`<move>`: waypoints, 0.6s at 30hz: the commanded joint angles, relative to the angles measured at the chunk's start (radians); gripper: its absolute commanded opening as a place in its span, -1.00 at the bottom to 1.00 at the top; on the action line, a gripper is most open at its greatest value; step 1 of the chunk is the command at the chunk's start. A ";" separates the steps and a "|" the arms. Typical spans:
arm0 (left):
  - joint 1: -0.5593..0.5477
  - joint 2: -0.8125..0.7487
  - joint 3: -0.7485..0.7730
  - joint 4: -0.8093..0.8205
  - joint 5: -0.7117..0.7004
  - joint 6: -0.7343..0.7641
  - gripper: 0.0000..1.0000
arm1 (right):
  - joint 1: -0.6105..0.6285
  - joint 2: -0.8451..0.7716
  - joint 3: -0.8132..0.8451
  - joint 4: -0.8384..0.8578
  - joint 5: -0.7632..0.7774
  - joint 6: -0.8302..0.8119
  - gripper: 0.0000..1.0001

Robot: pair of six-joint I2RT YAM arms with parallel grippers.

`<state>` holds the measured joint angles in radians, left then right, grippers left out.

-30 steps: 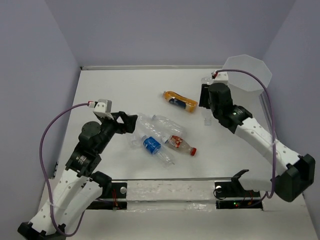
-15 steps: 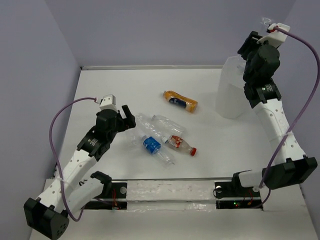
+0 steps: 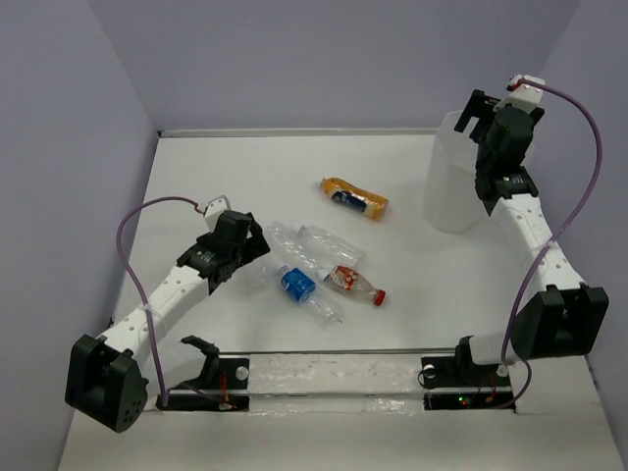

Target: Put the plastic bottles in the bin

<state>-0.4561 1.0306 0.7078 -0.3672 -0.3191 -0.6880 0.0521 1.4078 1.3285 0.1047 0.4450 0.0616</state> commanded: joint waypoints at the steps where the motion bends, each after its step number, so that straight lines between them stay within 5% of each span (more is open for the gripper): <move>1: 0.005 0.037 0.016 0.017 0.012 -0.070 0.98 | 0.000 -0.107 0.005 0.038 -0.109 0.047 0.97; 10: 0.004 0.138 -0.001 0.128 -0.054 -0.156 0.89 | 0.230 -0.168 -0.019 -0.065 -0.345 0.007 0.90; 18: 0.008 0.233 0.021 0.152 -0.124 -0.186 0.84 | 0.371 0.108 0.150 -0.293 -0.557 -0.127 0.86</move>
<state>-0.4561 1.2434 0.7074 -0.2497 -0.3729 -0.8352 0.3725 1.3911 1.3956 -0.0277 0.0044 0.0380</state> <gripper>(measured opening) 0.927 0.935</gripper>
